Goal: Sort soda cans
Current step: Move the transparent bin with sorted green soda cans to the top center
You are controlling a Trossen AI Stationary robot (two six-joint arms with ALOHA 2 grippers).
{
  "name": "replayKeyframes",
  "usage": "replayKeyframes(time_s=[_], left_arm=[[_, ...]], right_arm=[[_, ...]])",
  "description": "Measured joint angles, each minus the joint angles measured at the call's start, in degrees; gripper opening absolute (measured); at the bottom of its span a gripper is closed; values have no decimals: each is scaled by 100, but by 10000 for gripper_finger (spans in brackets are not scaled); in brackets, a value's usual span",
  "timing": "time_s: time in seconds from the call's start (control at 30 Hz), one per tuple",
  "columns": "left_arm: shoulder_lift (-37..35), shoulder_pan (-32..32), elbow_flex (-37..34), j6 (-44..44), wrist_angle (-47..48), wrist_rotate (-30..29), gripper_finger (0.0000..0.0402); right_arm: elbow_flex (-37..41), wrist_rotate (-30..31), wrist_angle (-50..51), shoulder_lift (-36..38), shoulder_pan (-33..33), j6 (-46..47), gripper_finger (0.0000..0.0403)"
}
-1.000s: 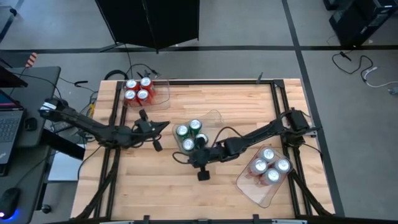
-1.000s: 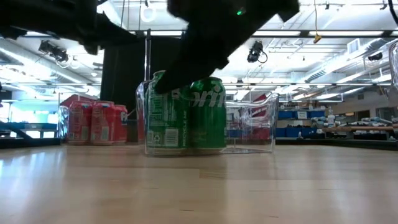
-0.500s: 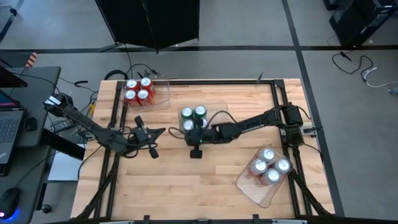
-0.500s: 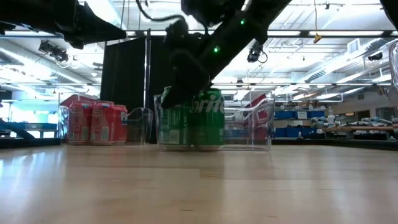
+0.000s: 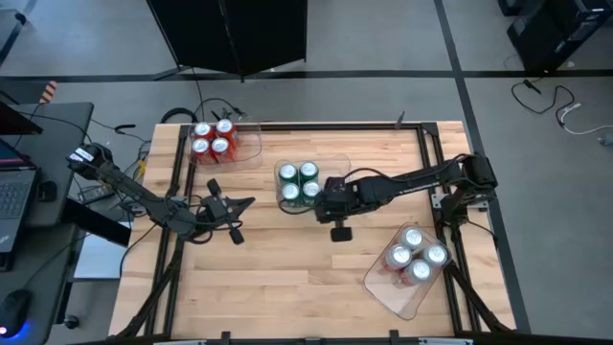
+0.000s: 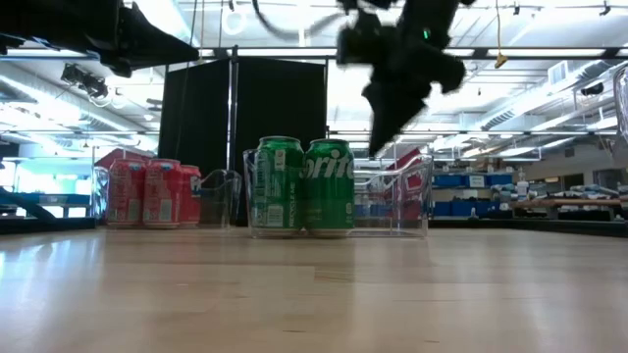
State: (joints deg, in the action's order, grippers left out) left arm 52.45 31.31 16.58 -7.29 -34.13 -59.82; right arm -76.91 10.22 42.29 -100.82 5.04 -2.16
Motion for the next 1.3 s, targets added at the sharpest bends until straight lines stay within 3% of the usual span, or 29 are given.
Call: replayKeyframes(time_s=[0.1, 0.2, 0.3, 0.47, 0.53, 0.7, 0.83, 1.03, 1.3], left_arm=[[2, -1, 0, 4, 15, 229, 0], [2, 0, 2, 12, 199, 733, 0], [2, 0, 11, 241, 622, 1211, 0], [11, 0, 345, 1941, 2853, 1661, 0], [52, -1, 404, 2725, 3537, 1506, 0], [48, -99, 413, 4781, 4796, 470, 0], [65, -297, 378, 6394, 5767, 326, 0], [233, -533, 68, 6681, 5595, 567, 0], [234, -750, 15, 6668, 5629, 407, 0]], right_arm=[[217, -213, 197, -30, -131, 26, 0], [591, -529, -323, -31, -325, -84, 0], [888, -470, -939, -31, -552, -90, 0], [1069, -426, -1785, -31, -942, -104, 0], [1105, -426, -2094, -31, -1065, -104, 0], [1109, -419, -2623, -142, -1282, -104, 0], [1105, -687, -3224, -469, -1343, -85, 0], [932, -827, -3915, -1102, -1326, 92, 0], [395, -664, -4485, -1634, -1348, 359, 0]])
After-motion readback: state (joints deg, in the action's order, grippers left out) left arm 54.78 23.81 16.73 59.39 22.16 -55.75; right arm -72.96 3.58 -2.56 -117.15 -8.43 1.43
